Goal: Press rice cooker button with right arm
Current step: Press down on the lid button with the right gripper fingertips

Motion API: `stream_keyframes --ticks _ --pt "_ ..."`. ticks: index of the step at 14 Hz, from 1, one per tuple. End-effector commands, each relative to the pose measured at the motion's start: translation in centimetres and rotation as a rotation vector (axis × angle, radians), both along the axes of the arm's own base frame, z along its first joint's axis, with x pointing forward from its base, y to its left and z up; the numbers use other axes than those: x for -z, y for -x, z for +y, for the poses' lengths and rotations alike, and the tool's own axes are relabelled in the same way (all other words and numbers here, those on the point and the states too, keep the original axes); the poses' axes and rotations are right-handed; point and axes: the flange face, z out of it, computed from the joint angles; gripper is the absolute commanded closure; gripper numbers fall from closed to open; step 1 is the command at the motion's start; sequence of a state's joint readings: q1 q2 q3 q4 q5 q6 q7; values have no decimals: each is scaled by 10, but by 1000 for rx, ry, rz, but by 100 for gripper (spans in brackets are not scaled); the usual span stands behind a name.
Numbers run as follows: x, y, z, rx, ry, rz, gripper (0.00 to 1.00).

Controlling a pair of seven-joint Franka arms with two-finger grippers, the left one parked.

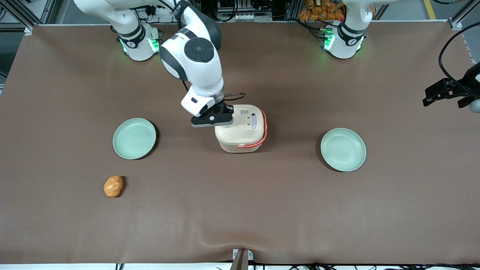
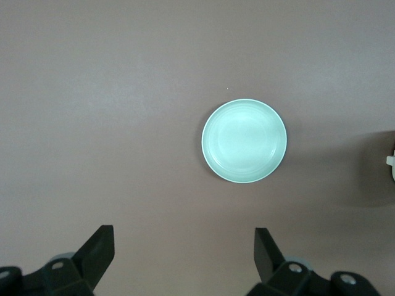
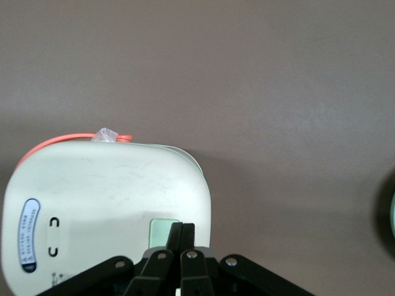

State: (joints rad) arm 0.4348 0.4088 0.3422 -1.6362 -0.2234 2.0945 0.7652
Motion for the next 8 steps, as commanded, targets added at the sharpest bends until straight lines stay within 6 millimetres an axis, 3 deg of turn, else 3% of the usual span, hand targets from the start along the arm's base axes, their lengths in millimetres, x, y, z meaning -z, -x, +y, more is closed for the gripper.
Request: stream_keyframes --ticks 1,8 --pt "12 -2 11 18 -3 -24 100" --pt "28 9 19 20 20 11 100"
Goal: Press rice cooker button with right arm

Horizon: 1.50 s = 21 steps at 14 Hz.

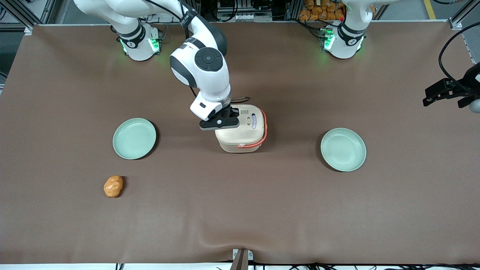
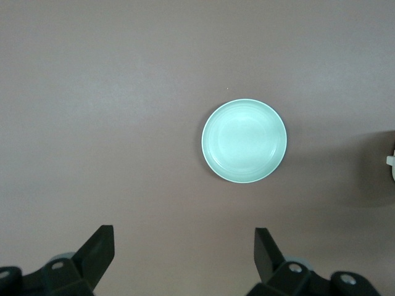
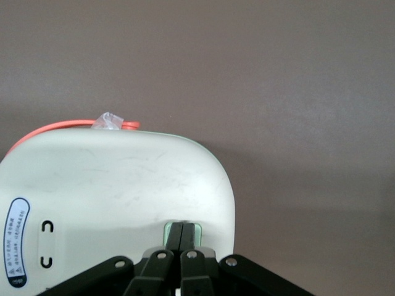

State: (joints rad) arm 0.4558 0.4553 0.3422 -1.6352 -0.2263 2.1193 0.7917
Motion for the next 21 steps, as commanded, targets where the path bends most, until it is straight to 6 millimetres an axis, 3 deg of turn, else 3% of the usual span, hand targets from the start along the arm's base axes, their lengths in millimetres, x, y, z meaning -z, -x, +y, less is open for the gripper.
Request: stream_keyframes --ticks 1,5,10,12,13,14,15,16,17,21 --pt "2 6 7 21 29 -5 100" --pt "8 8 6 38 43 10 100" --pt "35 7 8 70 47 35 100" --pt "33 6 9 71 41 31 98" --pt "24 3 6 80 36 26 93" --pt "9 0 4 84 20 14 76" --pt "-13 -1 1 88 1 -10 38" --pt "-37 1 -4 97 -14 -22 16" --pt "-61 3 -10 106 -20 -34 0" --pt "-157 3 -50 160 -19 -105 0"
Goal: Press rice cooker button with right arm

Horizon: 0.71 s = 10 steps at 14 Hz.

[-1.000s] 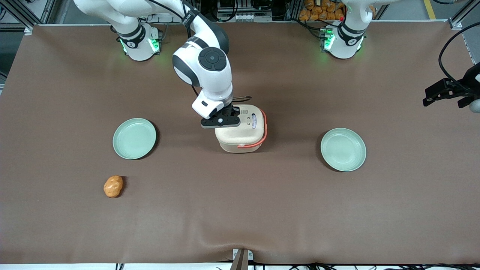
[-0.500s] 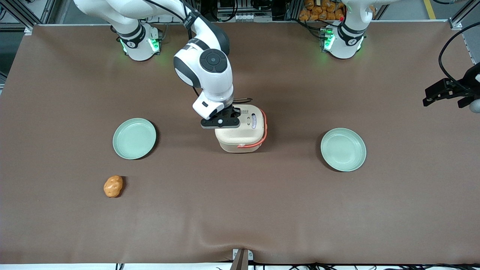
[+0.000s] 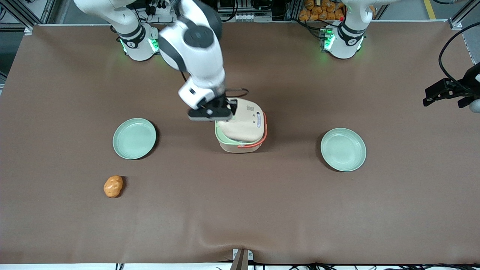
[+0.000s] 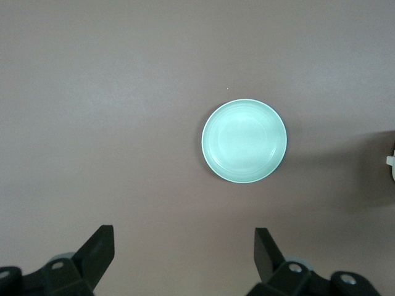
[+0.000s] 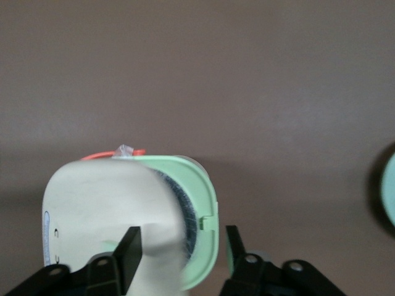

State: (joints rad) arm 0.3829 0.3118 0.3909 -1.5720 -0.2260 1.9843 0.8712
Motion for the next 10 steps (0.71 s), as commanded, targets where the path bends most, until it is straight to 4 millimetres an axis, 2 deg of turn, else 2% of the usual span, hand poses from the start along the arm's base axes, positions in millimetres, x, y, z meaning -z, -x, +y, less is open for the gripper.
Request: stream_keyframes --ticks 1,4,6,7,10 --pt "-66 2 -37 61 17 -33 0" --pt "-106 -7 -97 29 89 -23 0" --pt "-131 -9 -146 18 74 52 0" --pt "-141 -14 -169 12 74 89 0" --pt "-159 -22 -222 -25 107 142 0"
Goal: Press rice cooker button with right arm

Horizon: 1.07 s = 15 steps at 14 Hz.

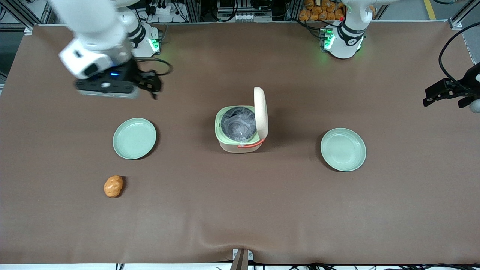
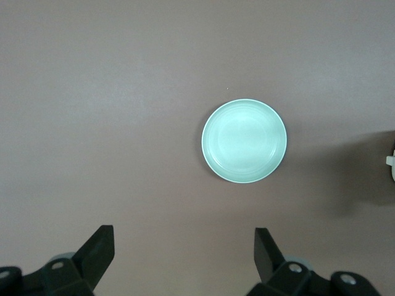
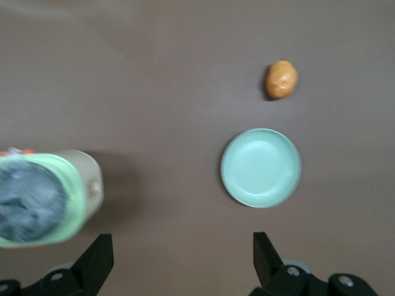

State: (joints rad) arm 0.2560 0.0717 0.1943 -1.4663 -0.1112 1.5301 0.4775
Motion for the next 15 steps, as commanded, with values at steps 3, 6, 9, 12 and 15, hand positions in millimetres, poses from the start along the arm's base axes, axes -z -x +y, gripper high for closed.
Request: stream_keyframes --ticks 3,6,9,12,15 --pt "-22 -14 -88 28 -9 16 0" --pt "-26 -19 -148 -34 -30 35 0" --pt "-29 -20 -196 -61 -38 36 0" --pt "-29 -12 -233 -48 -114 37 0" --pt "-32 -8 -251 -75 -111 43 0"
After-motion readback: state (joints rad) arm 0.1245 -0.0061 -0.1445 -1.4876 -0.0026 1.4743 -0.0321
